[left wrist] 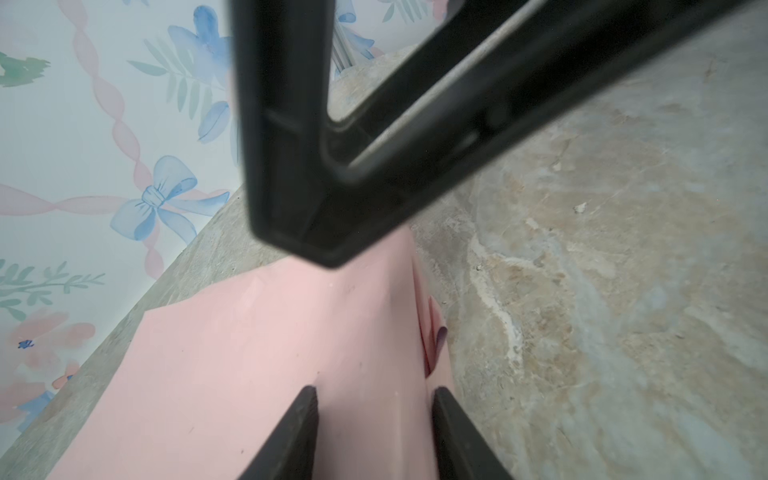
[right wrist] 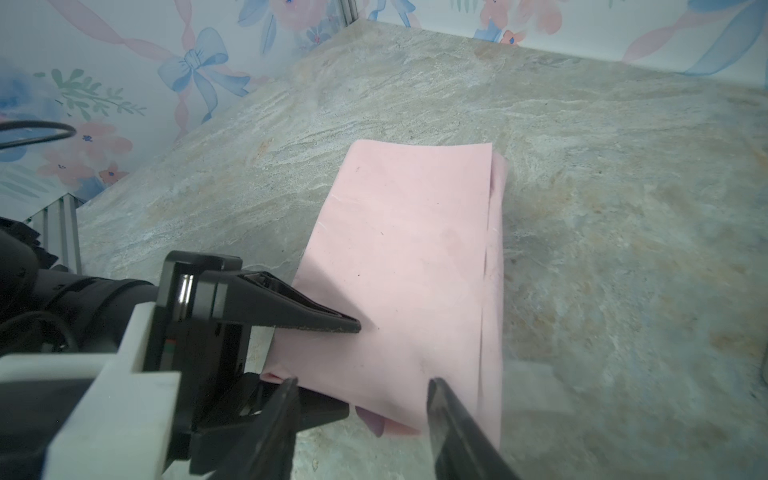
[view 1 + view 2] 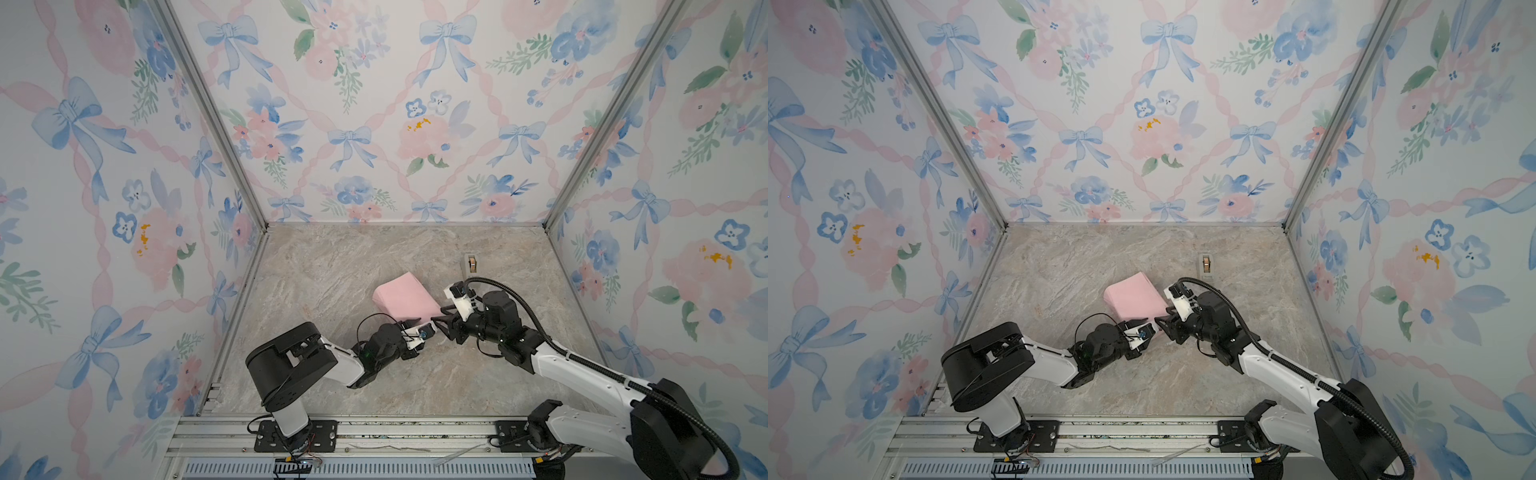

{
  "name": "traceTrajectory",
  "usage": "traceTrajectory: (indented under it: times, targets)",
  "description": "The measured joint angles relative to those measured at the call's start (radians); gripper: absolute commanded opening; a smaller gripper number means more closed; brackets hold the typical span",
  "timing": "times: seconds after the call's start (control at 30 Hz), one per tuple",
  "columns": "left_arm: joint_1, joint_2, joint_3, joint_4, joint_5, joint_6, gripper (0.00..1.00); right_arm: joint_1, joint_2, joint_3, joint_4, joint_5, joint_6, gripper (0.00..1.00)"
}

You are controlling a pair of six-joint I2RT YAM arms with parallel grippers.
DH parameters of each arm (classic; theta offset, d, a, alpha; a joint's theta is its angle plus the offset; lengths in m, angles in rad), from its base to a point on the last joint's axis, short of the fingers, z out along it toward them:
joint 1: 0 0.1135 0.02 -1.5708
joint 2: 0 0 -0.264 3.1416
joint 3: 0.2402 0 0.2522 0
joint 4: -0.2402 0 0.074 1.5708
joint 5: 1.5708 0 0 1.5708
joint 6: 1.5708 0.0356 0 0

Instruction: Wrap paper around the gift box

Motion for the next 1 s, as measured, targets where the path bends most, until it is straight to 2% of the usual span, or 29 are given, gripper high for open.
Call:
traceTrajectory:
  times: [0.1,0.33,0.63,1.0]
  targets:
    - [0.000,0.000,0.000,0.000,0.000,0.000,0.46,-0.007,-0.011,-0.009,-0.005,-0.039,0.021,0.27]
    - [0.000,0.000,0.000,0.000,0.000,0.000,0.46,-0.011,-0.013,-0.072,-0.005,-0.111,0.089,0.17]
    - [0.000,0.000,0.000,0.000,0.000,0.000,0.45,-0.015,0.055,-0.125,0.091,-0.154,0.163,0.14]
    - [0.000,0.000,0.000,0.000,0.000,0.000,0.45,0.001,0.156,-0.083,0.177,-0.144,0.142,0.13]
